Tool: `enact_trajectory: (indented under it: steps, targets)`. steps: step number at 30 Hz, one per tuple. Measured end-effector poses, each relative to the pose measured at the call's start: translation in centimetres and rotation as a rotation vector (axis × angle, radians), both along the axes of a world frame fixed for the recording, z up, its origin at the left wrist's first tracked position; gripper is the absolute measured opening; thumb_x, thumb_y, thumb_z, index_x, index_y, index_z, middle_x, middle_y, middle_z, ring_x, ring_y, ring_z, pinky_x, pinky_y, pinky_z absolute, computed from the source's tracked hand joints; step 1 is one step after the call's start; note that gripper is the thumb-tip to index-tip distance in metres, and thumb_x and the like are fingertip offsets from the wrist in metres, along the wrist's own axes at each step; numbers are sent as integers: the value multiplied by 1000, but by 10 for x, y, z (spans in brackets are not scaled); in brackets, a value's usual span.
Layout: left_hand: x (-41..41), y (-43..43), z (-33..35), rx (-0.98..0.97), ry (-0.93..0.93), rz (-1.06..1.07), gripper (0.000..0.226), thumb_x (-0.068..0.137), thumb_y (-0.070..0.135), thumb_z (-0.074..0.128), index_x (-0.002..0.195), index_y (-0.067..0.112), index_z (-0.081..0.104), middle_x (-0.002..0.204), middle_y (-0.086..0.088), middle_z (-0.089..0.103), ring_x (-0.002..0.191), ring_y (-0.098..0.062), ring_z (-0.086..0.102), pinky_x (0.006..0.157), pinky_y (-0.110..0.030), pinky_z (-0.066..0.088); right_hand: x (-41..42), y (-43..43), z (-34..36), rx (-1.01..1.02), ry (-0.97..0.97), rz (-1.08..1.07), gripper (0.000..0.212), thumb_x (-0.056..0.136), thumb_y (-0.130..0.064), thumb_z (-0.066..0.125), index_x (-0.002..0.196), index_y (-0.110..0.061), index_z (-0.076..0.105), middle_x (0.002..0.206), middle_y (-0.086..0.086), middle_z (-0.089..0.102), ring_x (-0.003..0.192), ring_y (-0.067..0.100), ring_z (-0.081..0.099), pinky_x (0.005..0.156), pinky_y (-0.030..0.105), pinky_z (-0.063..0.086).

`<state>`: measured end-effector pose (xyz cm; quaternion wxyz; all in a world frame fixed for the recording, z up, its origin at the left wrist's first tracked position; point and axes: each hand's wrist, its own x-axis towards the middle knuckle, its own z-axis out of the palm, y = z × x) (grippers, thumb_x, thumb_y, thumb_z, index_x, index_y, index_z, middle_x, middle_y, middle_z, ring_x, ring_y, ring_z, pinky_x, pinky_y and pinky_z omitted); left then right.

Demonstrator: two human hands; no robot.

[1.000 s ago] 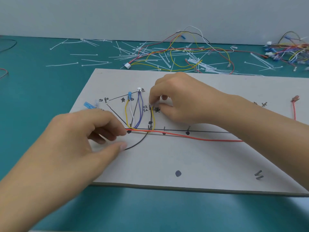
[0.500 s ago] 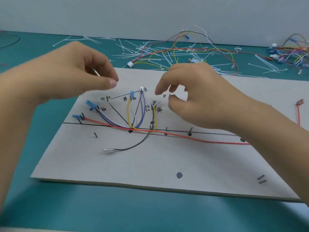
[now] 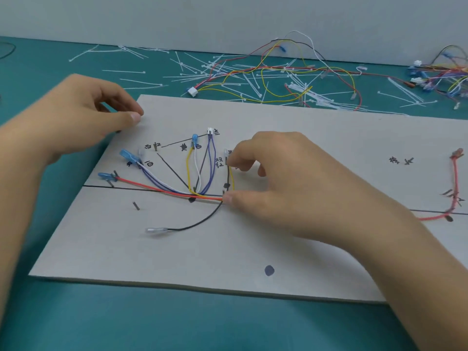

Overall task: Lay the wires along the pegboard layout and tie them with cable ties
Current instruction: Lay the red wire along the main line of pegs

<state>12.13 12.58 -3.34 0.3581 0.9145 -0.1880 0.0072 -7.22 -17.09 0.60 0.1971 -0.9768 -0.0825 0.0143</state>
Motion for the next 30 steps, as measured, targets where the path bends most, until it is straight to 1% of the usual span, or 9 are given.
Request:
enact_trajectory:
  steps: [3,7,9,12,14,17,21,25,30]
  targets:
    - [2,-1,-4,4,-25,4,33,73,63,72,99,44,78,83,21,73,63,-9,62,57,-21,42,-4,5,-5,-15,-10,-41,48,83,-63,67,120,-32,62,110,-12,60,100,16,57,88,42,52]
    - [-2,-4,-6,8,-47,21,10,86,45,77,95,42,78,69,24,69,45,4,49,45,-14,36,-5,7,-8,25,-22,-70,50,83,-68,64,117,-31,63,106,-11,60,98,17,58,86,42,53]
    - [-5,-7,-3,8,-38,26,5,88,40,78,93,41,78,69,23,69,45,4,49,43,-15,36,-5,7,-8,45,-27,-81,46,85,-65,64,116,-31,64,105,-11,61,98,17,58,87,41,52]
    - [-5,-8,-1,-12,-19,38,5,90,36,78,89,40,78,72,21,70,45,3,49,57,-20,37,-6,4,-7,84,-53,-142,34,92,-56,59,114,-31,66,101,-14,64,97,15,59,86,41,53]
    - [-5,-9,-2,-20,-15,49,6,90,35,78,89,41,78,73,21,70,44,3,48,58,-22,38,-6,-1,-6,86,-86,-185,20,95,-39,56,109,-30,68,94,-15,64,93,16,60,84,40,54]
    - [-5,-10,-4,-8,-24,62,9,92,33,76,90,42,77,71,26,67,45,2,49,59,-22,38,-7,-8,-3,25,-57,-226,25,93,-21,52,106,-31,70,94,-15,64,94,19,60,85,40,54]
    - [-4,-12,-5,18,-24,137,5,94,33,74,91,37,76,64,34,63,44,5,51,60,-24,37,-9,-5,-4,-2,-22,-205,20,92,-27,55,107,-33,67,98,-15,66,93,18,60,84,40,54]
    - [2,-9,-8,4,41,209,6,91,33,77,88,37,73,93,14,73,68,-12,62,71,-30,47,-12,0,-3,68,-38,-172,16,91,-36,58,104,-36,66,88,-18,64,87,11,61,80,39,54]
    - [-1,-9,-8,5,88,213,4,88,35,80,87,35,77,83,7,75,63,-19,64,79,-36,55,-14,2,-1,86,-8,-114,9,87,-34,62,80,-29,67,77,-14,65,74,2,60,68,35,55]
